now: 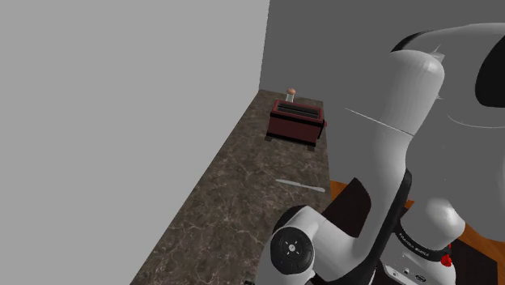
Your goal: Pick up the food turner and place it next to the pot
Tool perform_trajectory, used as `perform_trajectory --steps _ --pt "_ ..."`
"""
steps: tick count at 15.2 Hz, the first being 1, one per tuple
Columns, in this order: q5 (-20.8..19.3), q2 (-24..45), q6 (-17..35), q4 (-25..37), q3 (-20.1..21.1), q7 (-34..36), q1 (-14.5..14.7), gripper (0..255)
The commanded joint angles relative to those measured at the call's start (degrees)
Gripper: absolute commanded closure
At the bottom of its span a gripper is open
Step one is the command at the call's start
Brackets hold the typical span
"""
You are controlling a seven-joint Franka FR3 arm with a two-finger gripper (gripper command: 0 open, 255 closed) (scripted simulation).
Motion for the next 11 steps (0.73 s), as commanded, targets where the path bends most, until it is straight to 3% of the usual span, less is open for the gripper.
perform_trajectory --steps 1,10,11 --pt "-1.9 1.7 1.0 0.6 -1.6 1.5 1.3 255" --pt "-2.8 2.7 1.6 1.1 -2.6 2.3 2.1 255" --pt "-2.8 2.7 1.6 1.1 -2.6 2.3 2.1 0"
